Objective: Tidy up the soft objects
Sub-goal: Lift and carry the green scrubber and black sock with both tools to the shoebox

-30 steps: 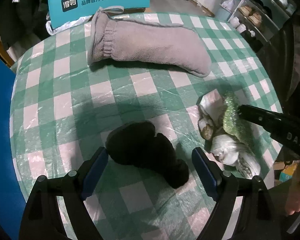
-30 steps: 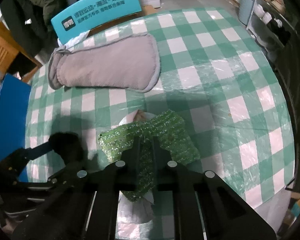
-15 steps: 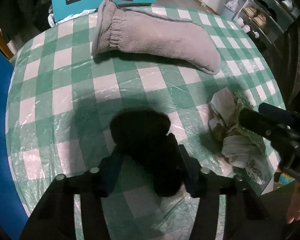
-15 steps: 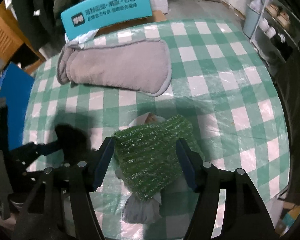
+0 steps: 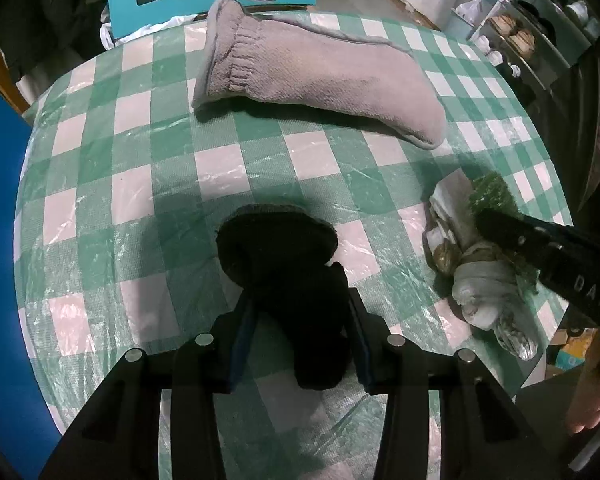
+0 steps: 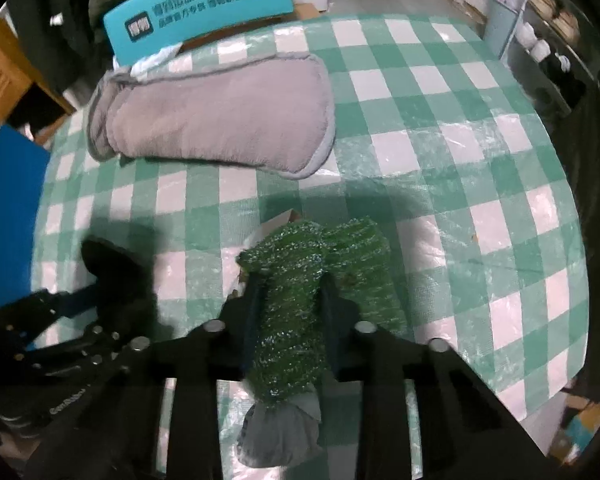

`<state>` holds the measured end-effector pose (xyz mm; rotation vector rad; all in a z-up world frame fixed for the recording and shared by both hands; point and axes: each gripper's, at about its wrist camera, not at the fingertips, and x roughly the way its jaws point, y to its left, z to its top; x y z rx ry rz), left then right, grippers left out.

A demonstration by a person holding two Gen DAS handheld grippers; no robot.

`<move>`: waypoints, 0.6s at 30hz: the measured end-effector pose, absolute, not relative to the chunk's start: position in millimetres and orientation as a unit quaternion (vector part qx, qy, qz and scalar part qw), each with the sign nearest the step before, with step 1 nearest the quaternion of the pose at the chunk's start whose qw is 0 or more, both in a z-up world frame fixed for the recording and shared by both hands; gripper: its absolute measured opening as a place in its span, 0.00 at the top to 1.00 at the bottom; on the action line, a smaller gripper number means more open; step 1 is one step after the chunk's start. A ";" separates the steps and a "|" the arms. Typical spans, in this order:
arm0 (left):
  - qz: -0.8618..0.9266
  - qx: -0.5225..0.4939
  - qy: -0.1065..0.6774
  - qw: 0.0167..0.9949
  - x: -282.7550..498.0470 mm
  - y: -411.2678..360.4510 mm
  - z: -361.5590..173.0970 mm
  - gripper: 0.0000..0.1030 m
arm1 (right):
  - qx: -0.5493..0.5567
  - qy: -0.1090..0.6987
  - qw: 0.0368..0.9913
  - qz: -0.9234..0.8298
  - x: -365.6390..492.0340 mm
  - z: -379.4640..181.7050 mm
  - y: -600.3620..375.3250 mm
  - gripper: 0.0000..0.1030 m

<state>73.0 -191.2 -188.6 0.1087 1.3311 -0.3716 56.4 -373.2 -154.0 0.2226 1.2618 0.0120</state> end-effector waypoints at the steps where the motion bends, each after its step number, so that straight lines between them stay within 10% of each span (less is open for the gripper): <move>1: -0.172 0.051 0.614 0.769 72.7 -191.5 -188.2 0.58 | 0.106 0.586 0.803 0.004 55.9 -152.7 -374.9 0.84; 18: -0.166 0.035 0.575 0.800 65.9 -177.5 -145.0 0.59 | 0.132 0.533 0.836 0.017 40.7 -109.8 -380.9 0.91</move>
